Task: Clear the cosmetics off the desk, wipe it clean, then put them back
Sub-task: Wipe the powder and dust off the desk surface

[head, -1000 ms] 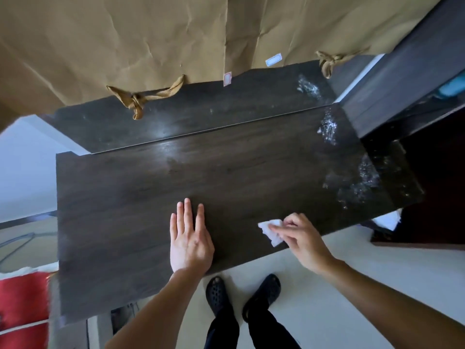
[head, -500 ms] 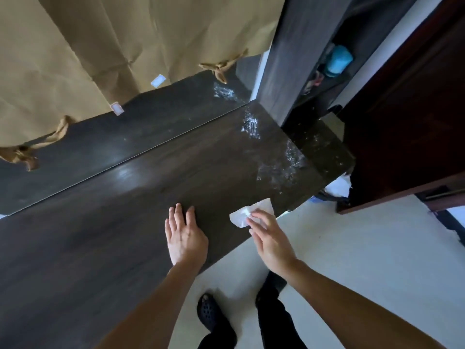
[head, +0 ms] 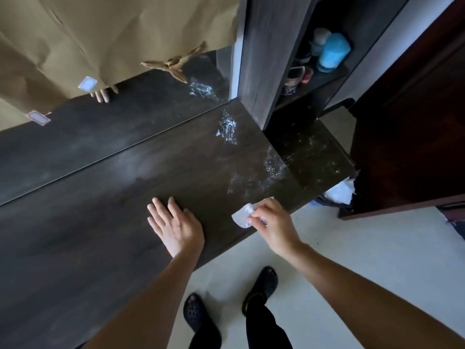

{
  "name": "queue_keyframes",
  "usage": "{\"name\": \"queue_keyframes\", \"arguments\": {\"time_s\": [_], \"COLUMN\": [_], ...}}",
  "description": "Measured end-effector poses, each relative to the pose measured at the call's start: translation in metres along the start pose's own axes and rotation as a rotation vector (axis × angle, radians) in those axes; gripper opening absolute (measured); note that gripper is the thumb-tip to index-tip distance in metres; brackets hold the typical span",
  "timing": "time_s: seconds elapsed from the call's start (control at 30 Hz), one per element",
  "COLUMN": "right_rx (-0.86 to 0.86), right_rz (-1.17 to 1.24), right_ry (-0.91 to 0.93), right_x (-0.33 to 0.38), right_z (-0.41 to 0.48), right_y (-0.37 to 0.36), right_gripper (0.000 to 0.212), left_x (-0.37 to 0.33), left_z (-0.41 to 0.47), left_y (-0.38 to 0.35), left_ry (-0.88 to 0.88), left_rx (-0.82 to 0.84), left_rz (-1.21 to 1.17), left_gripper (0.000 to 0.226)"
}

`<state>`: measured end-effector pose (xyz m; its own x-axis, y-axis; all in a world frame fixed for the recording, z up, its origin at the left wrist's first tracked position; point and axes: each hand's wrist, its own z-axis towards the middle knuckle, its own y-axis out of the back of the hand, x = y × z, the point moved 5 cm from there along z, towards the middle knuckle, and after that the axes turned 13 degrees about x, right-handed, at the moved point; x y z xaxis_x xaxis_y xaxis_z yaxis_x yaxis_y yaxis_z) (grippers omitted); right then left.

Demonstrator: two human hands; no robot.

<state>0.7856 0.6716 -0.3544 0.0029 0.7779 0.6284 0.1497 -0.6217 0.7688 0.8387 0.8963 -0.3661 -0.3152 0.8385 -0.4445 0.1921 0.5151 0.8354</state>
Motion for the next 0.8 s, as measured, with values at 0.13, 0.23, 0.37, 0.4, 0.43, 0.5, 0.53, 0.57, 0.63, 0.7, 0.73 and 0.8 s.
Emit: {"name": "queue_keyframes", "arguments": {"time_s": [0.13, 0.23, 0.37, 0.4, 0.43, 0.5, 0.53, 0.57, 0.63, 0.7, 0.73, 0.8], "right_rx": [-0.184, -0.133, 0.100, 0.118, 0.092, 0.010, -0.019, -0.029, -0.022, -0.025, -0.017, 0.066], "right_rz": [-0.020, -0.021, -0.014, -0.017, -0.023, -0.015, 0.002, 0.008, 0.016, 0.036, 0.036, -0.015], "right_ry": [-0.248, -0.160, 0.064, 0.051, 0.014, -0.070, -0.104, -0.134, -0.169, -0.183, -0.153, -0.030], "right_x": [-0.062, -0.056, -0.054, -0.061, -0.068, -0.079, -0.082, -0.083, -0.082, -0.080, -0.078, -0.075], "right_z": [0.063, 0.056, 0.008, 0.020, 0.040, 0.096, 0.126, 0.153, 0.185, 0.178, 0.159, 0.106], "right_y": [0.064, 0.056, 0.045, 0.052, 0.061, 0.079, 0.085, 0.088, 0.088, 0.083, 0.079, 0.067], "right_gripper": [0.012, 0.008, 0.014, 0.013, 0.010, 0.008, 0.008, 0.007, 0.006, 0.005, 0.006, 0.007], "left_x": [-0.010, -0.007, -0.012, -0.013, -0.015, -0.017, -0.018, -0.019, -0.020, -0.017, -0.015, -0.016], "left_z": [0.007, 0.006, 0.005, 0.006, 0.006, 0.004, 0.003, 0.002, 0.003, 0.005, 0.004, 0.001], "left_y": [-0.010, -0.018, -0.021, -0.021, -0.019, -0.019, -0.020, -0.021, -0.021, -0.020, -0.019, -0.019], "left_ry": [0.053, 0.084, 0.094, 0.104, 0.101, 0.098, 0.097, 0.095, 0.092, 0.095, 0.099, 0.100], "left_rx": [-0.047, -0.055, -0.072, -0.074, -0.076, -0.086, -0.090, -0.094, -0.109, -0.124, -0.127, -0.124], "left_rz": [0.110, 0.152, 0.191, 0.189, 0.195, 0.203, 0.207, 0.215, 0.232, 0.242, 0.243, 0.244], "left_gripper": [0.050, 0.051, 0.058, 0.059, 0.059, 0.059, 0.059, 0.059, 0.058, 0.057, 0.057, 0.058]}}
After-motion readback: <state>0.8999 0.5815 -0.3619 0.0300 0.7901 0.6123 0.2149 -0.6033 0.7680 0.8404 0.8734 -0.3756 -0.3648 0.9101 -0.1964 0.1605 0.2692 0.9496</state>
